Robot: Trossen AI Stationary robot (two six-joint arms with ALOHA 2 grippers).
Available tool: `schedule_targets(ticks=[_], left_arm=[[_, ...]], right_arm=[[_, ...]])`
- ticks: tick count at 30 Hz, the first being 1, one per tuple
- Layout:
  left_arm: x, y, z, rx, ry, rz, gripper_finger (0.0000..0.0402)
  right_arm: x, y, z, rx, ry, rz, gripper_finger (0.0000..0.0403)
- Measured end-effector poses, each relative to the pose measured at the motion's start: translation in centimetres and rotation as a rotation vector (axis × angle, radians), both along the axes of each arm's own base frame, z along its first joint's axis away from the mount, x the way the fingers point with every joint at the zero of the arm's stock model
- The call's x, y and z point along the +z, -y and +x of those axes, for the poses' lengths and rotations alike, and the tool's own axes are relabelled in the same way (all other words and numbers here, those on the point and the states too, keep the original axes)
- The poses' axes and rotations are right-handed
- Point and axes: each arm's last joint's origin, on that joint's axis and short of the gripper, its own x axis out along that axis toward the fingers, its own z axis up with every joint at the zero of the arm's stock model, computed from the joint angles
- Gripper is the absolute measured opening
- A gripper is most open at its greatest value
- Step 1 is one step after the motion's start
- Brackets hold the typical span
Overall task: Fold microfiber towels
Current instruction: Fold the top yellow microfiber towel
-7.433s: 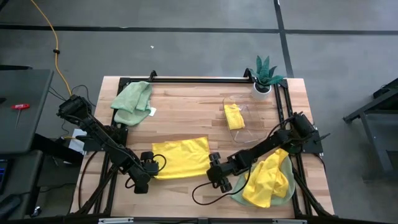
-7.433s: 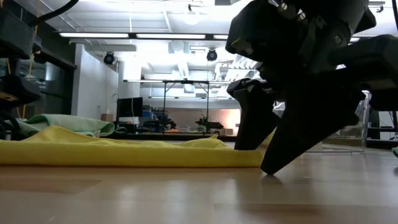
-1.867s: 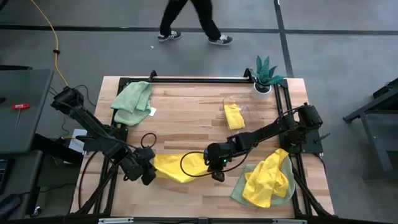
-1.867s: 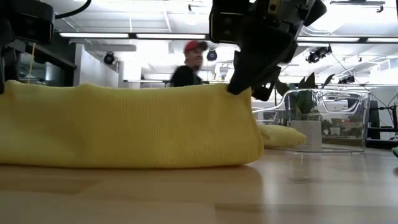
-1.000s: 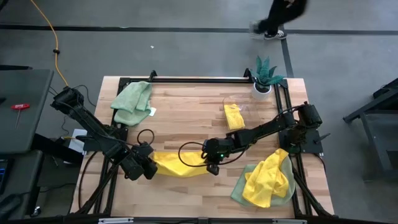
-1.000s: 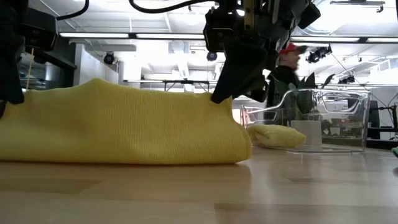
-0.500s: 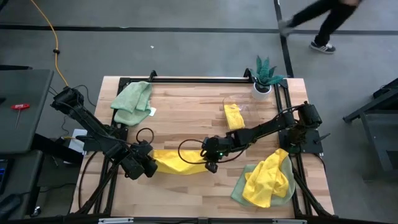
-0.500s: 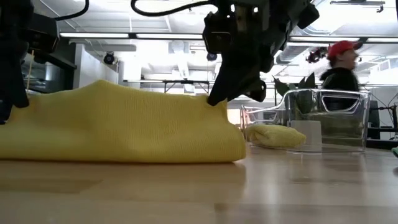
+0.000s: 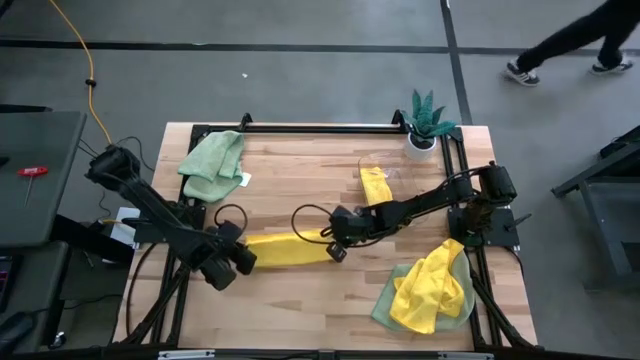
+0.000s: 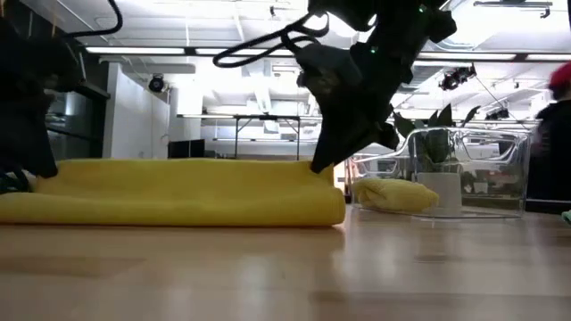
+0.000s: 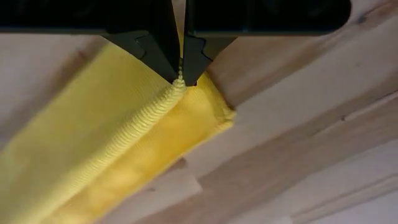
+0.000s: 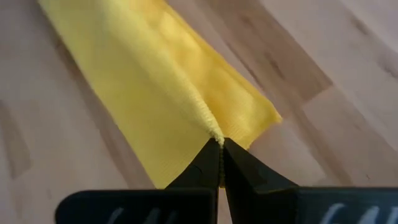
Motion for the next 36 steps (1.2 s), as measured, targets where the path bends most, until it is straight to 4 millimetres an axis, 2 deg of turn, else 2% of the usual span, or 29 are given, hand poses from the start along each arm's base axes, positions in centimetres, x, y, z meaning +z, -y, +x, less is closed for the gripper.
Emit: schedule_targets(ticks=[5, 10, 24, 36], left_arm=[[-1.6, 0.1, 0.4, 0.085, -0.020, 0.053, 0.0000], [-2.6, 0.3, 0.5, 0.126, -0.053, 0.049, 0.0000], [-2.5, 0.5, 0.1, 0.171, -0.044, 0.022, 0.0000], [-2.5, 0.5, 0.2, 0.137, -0.060, 0.029, 0.0020]], right_arm=[[0.0, 0.2, 0.0, -0.081, 0.010, -0.009, 0.0000], [0.1, 0.2, 0.1, -0.056, 0.026, -0.028, 0.0000], [-1.8, 2.1, 1.0, -0.137, -0.004, -0.018, 0.0000], [-1.9, 2.2, 0.9, -0.150, -0.009, -0.041, 0.0000]])
